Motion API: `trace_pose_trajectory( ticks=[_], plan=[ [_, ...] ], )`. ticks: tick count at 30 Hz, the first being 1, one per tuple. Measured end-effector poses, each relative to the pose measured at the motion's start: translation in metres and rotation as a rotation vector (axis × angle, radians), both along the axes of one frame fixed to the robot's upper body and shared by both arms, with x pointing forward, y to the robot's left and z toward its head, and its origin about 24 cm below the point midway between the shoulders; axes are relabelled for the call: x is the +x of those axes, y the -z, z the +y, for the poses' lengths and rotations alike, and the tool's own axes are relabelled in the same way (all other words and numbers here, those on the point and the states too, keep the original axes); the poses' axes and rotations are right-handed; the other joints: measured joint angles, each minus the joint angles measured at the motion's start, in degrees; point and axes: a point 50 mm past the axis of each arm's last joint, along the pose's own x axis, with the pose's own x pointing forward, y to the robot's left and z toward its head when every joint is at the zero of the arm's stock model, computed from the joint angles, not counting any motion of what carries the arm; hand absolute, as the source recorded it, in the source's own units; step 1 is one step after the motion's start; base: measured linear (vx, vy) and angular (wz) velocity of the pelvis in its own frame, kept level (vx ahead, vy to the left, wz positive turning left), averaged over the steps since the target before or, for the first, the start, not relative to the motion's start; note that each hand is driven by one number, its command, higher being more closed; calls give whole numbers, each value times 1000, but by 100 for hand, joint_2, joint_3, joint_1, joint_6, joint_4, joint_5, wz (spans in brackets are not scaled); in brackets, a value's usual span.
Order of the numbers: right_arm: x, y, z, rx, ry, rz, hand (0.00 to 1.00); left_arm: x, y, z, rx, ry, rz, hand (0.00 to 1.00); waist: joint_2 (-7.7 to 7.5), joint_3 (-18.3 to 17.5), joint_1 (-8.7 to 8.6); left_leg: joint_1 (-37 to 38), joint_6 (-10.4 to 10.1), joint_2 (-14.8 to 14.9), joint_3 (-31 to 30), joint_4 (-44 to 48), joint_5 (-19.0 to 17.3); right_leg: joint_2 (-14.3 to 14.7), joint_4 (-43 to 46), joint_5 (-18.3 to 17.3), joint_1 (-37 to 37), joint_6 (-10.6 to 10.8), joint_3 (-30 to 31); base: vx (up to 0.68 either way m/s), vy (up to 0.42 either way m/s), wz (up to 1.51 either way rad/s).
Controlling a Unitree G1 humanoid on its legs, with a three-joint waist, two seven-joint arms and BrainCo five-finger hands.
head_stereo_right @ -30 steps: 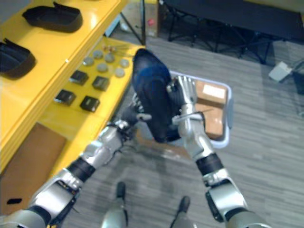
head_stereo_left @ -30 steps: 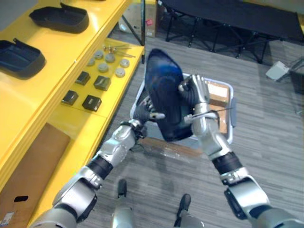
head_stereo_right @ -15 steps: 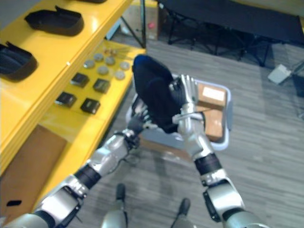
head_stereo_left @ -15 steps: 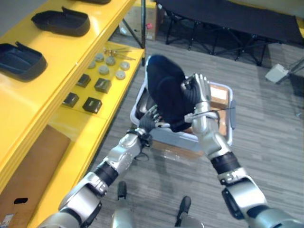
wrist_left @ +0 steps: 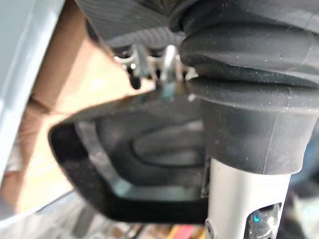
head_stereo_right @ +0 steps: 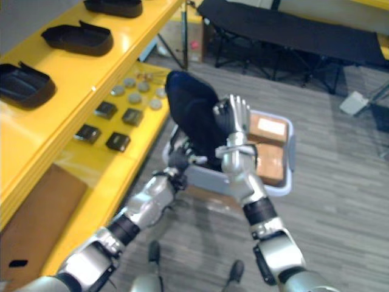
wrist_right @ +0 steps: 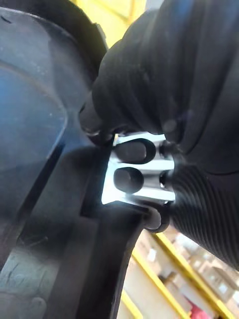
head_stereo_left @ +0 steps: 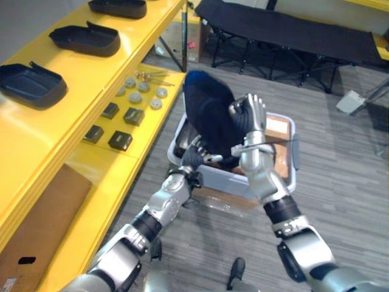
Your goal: Walk over and take plastic housings, then place them on the shelf
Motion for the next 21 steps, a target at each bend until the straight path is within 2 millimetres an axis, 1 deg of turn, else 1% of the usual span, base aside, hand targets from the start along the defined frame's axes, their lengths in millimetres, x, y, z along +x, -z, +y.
trace_pose_trajectory(
  ticks=[8, 13, 18, 19, 21],
  plan=[
    [-3, -1, 12, 47, -9, -26, 100, 5, 2, -1, -24, -143, 44, 0, -5, -3, -7, 18, 7, 8, 16, 0, 5, 5, 0, 4, 6, -2, 8, 0, 0, 0],
    [-4, -2, 19, 42, -23, -44, 100, 9, -3, -2, -40, -179, 38, 0, -21, -13, -17, 45, 6, 12, 31, -2, 4, 6, 0, 5, 13, -2, 22, 0, 0, 0],
    [-4, 0, 23, 38, -35, -37, 100, 10, 1, 1, -36, -234, 54, 0, -51, -34, -18, 118, -26, 21, 38, -5, -26, 10, -1, -3, 80, -8, 25, 0, 0, 0],
    [-4, -2, 24, 37, -37, -42, 100, 11, 0, 1, -38, -239, 52, 100, -52, -34, -17, 116, -27, 22, 41, -6, -27, 10, -1, -9, 76, -15, 25, 0, 0, 0],
    [-3, -4, 25, 35, -38, -46, 100, 11, 0, 2, -43, -244, 49, 100, -52, -35, -17, 117, -27, 25, 42, -6, -27, 11, -1, -27, 75, -32, 25, 0, 0, 0]
  ],
)
